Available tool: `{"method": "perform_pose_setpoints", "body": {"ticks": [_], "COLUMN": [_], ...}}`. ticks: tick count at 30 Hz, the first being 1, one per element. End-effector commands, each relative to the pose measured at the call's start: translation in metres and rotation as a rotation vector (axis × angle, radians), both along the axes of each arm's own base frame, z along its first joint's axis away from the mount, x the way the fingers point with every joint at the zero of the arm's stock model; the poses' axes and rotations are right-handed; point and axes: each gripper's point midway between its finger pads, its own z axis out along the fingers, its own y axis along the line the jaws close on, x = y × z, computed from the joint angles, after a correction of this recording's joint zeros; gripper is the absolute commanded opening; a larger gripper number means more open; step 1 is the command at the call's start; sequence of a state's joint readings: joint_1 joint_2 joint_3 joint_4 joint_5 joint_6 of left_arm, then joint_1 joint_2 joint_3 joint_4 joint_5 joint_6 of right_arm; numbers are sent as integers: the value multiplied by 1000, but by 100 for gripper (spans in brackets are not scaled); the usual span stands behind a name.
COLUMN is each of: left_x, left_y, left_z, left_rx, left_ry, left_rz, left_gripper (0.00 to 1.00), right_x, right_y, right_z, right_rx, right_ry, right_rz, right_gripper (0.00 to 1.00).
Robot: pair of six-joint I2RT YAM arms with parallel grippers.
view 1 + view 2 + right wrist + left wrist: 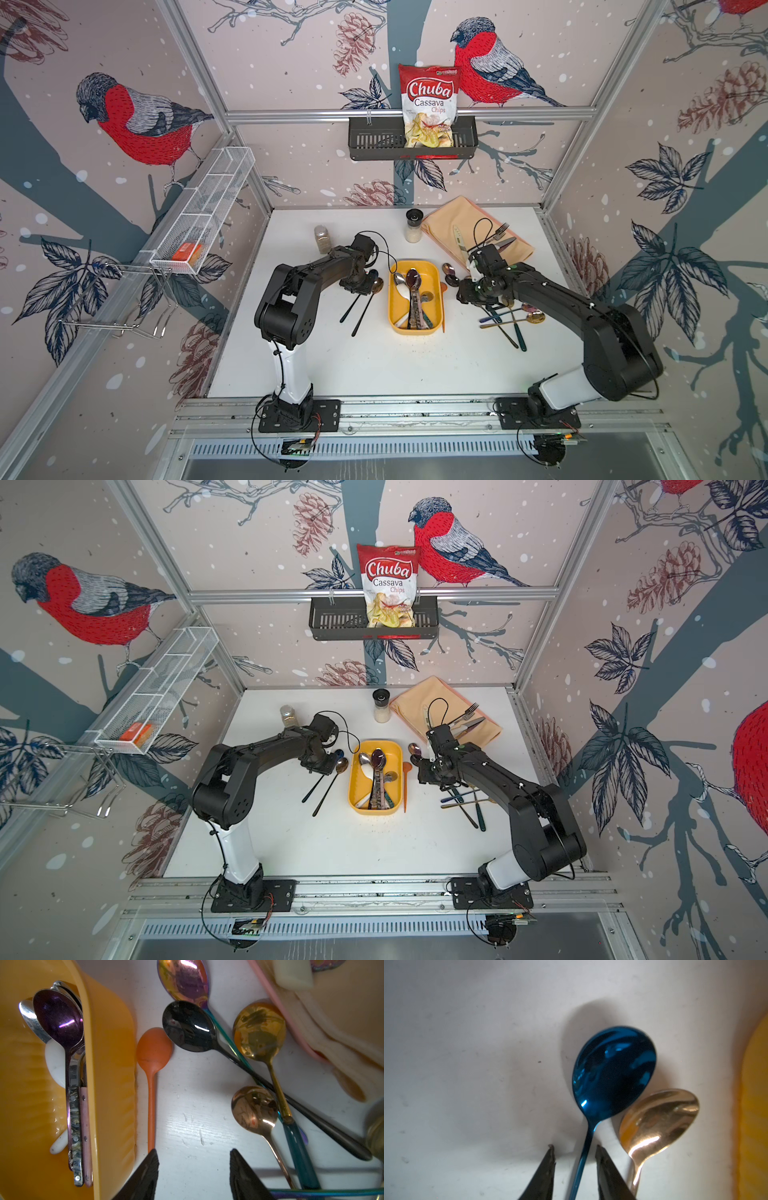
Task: Put the spoon into the storage box
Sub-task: Pick up the spoon from the center of the board.
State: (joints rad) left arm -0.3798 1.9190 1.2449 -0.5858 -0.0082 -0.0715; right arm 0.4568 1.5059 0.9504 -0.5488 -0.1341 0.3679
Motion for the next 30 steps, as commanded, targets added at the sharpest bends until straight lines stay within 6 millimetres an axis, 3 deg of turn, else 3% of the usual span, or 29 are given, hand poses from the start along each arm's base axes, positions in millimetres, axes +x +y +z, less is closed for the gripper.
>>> {"method": "perform_pose_setpoints", "body": {"ticks": [1,19,25,30], "left_x": [2,-10,-5,3], "left_y": [-1,1,2,0], "left_z": [-9,-23,-15,6], "left_rx": [-4,-19,-13,-27], "left_ry": [10,61,37,-15], "left_rz": [-2,3,8,21], "left_gripper": [29,5,0,0], "right_x": [3,4,4,4], "right_y": [0,0,1,1], "right_z": [2,3,3,3], "right_rx": [-3,-6,-4,-2], "right_ry": [-9,-8,-9,-9], "right_rz": [3,5,4,3], "right_gripper": [56,56,56,56]}}
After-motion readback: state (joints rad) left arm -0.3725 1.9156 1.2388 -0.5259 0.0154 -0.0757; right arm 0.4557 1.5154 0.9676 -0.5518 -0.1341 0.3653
